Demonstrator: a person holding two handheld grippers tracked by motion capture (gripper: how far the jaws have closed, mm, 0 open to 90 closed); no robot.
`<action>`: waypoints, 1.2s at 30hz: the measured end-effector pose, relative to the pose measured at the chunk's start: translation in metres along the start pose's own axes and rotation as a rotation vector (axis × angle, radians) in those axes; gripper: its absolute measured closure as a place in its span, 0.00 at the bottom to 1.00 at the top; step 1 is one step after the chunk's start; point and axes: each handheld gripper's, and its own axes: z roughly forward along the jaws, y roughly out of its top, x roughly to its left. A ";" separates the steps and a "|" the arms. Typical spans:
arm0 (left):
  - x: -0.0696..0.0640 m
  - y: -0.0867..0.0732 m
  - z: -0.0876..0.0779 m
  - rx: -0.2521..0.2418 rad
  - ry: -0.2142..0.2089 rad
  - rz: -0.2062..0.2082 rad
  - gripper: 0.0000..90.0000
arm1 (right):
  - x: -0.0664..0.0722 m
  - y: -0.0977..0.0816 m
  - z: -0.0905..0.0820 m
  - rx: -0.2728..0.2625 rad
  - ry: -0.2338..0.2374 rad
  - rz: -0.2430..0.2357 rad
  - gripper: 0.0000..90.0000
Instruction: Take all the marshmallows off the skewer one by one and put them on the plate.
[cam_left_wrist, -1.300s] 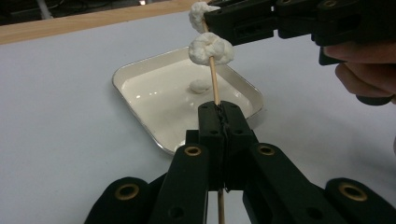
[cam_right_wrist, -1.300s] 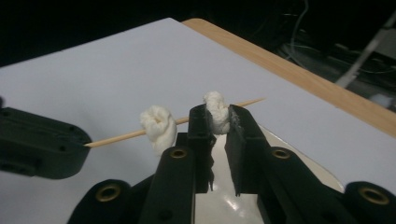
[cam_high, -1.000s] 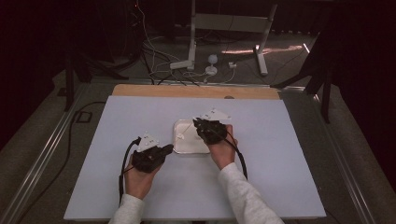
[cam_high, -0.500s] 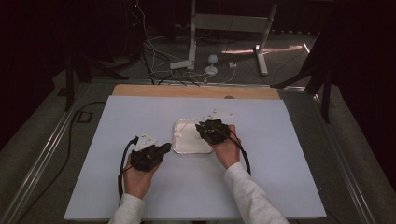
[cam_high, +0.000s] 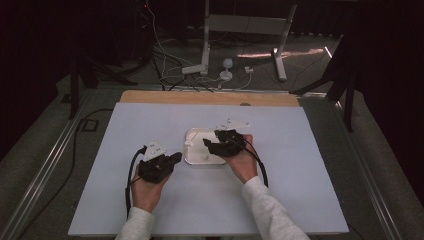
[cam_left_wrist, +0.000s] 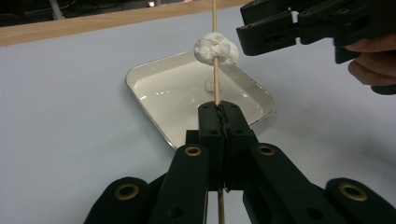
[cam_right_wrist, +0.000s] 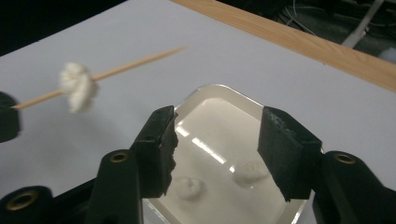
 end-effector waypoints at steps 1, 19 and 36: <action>0.000 0.000 0.000 0.000 0.000 0.000 1.00 | 0.002 0.001 -0.002 -0.009 0.009 -0.003 0.49; 0.000 0.000 0.000 -0.006 -0.005 -0.010 1.00 | 0.045 0.006 -0.004 -0.072 0.077 -0.125 0.45; 0.000 0.002 -0.002 -0.014 -0.013 -0.023 1.00 | 0.061 0.006 0.001 -0.097 0.081 -0.158 0.66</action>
